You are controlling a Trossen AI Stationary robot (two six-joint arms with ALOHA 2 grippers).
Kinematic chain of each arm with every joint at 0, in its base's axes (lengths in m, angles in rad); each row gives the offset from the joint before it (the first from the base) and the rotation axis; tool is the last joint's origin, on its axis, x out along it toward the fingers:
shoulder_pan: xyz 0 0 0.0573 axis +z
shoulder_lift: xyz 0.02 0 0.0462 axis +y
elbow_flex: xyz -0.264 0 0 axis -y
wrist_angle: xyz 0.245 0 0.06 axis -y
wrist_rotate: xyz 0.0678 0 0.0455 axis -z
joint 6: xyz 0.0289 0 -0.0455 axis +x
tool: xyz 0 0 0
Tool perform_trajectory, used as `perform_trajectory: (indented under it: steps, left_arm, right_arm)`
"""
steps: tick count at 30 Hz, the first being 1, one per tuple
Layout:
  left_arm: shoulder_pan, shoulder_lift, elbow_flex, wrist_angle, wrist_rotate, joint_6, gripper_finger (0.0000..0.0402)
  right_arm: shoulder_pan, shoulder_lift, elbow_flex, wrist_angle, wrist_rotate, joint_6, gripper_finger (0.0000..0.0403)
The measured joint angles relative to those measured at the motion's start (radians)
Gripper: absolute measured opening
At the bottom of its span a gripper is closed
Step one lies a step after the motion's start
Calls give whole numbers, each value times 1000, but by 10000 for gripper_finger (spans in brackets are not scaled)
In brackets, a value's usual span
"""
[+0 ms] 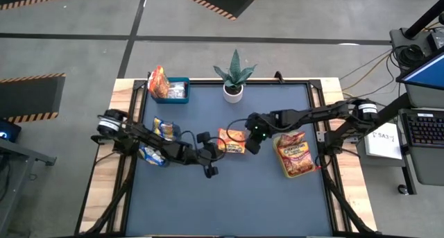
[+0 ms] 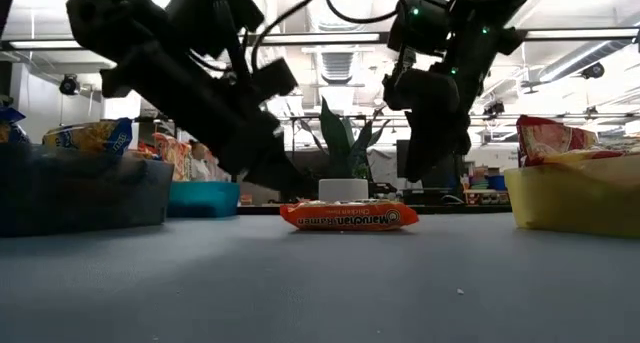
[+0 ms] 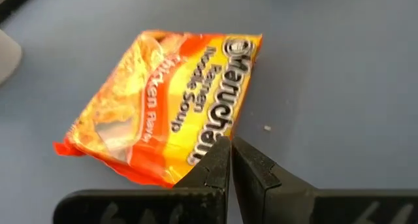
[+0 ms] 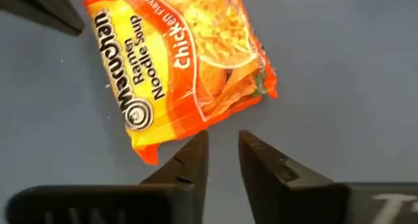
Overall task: Sort Maruchan noodles
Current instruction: Put the orange noodle pack into the blue bin
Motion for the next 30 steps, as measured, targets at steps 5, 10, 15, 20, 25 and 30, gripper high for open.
perform_trajectory:
  steps: [5,10,15,20,25,30]
  left_arm:
    - [2,39,11,-1,0,-4,0]
    - [3,42,-4,-26,-1,-42,0]
    - [3,42,-6,-69,-8,-83,0]
    - [3,33,-6,-66,-8,-83,0]
    - [-3,2,-2,-14,-8,-27,0]
    - [11,2,-2,4,-102,25,0]
  right_arm:
    - [-7,17,-2,61,0,15,133]
    - [-25,22,-2,109,0,40,197]
    - [-41,54,-2,160,1,85,240]
    - [-49,90,-3,149,3,94,271]
    - [-47,86,-3,148,1,94,293]
    - [-48,77,-3,151,1,94,305]
